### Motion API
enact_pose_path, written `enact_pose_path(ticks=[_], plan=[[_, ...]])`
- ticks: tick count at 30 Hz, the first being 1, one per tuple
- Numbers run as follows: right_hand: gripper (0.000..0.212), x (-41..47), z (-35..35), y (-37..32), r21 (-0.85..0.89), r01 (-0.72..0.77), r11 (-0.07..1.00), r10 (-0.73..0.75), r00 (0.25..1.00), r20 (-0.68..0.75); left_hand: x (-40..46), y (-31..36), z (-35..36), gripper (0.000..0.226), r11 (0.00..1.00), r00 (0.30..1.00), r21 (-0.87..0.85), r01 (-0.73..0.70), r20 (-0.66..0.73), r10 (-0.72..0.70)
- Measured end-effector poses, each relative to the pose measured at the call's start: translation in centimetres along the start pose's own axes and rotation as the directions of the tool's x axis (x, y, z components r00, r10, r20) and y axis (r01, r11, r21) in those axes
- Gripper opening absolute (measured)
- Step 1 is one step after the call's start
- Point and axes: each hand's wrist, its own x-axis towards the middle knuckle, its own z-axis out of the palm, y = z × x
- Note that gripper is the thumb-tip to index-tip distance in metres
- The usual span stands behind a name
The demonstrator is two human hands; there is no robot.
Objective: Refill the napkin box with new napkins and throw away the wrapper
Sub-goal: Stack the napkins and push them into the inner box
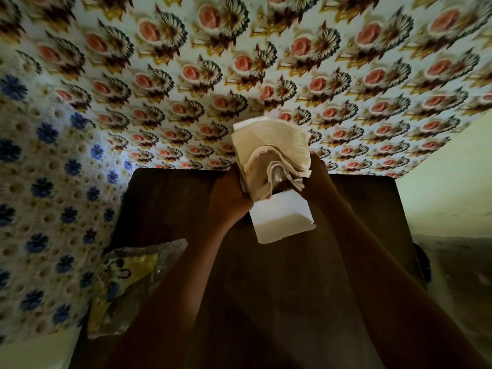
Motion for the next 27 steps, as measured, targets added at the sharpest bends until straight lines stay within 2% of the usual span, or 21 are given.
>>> enact_pose_path(ticks=[4, 7, 9, 11, 15, 19, 24, 27], plan=[[0.007, 0.5, 0.0, -0.4, 0.074, -0.019, 0.997, 0.016, 0.998, 0.054, 0.1, -0.9, -0.1, 0.085, 0.972, 0.996, -0.231, 0.042, 0.091, -0.022], [0.055, 0.4, 0.5, -0.4, -0.084, 0.12, 0.989, -0.112, 0.99, 0.091, -0.2, -1.5, 0.1, 0.104, 0.953, 0.993, -0.301, 0.034, 0.115, 0.001], [0.059, 0.6, 0.6, -0.3, -0.114, 0.145, 0.983, -0.131, 0.984, 0.118, -0.4, -1.4, 0.5, 0.112, 0.956, 0.995, -0.294, 0.004, 0.099, 0.026], [0.053, 0.7, 0.5, 0.0, -0.12, 0.13, 0.984, -0.114, 0.985, 0.126, -0.5, -1.3, 1.0, 0.108, 0.96, 0.997, -0.275, -0.043, 0.046, 0.058], [0.056, 0.7, 0.2, 0.6, -0.051, 0.077, 0.996, -0.071, 0.991, 0.117, -0.5, -1.3, 1.4, 0.077, 0.977, 0.99, -0.2, -0.076, -0.128, 0.05], [0.06, 0.7, -0.1, 0.9, 0.071, -0.057, 0.996, 0.052, 0.996, 0.072, -0.4, -1.4, 1.5, 0.063, 0.975, 0.992, -0.221, 0.025, -0.113, -0.051], [0.043, 0.9, 0.1, 1.5, -0.059, -0.041, 0.997, 0.043, 0.998, 0.043, 0.7, -1.0, 1.2, 0.077, 0.99, 0.995, -0.139, 0.014, -0.092, -0.027], [0.059, 1.2, -0.3, 1.2, -0.036, -0.078, 0.996, 0.081, 0.993, 0.085, 1.0, -0.5, 0.8, 0.1, 0.968, 0.999, -0.251, 0.007, -0.045, -0.019]])
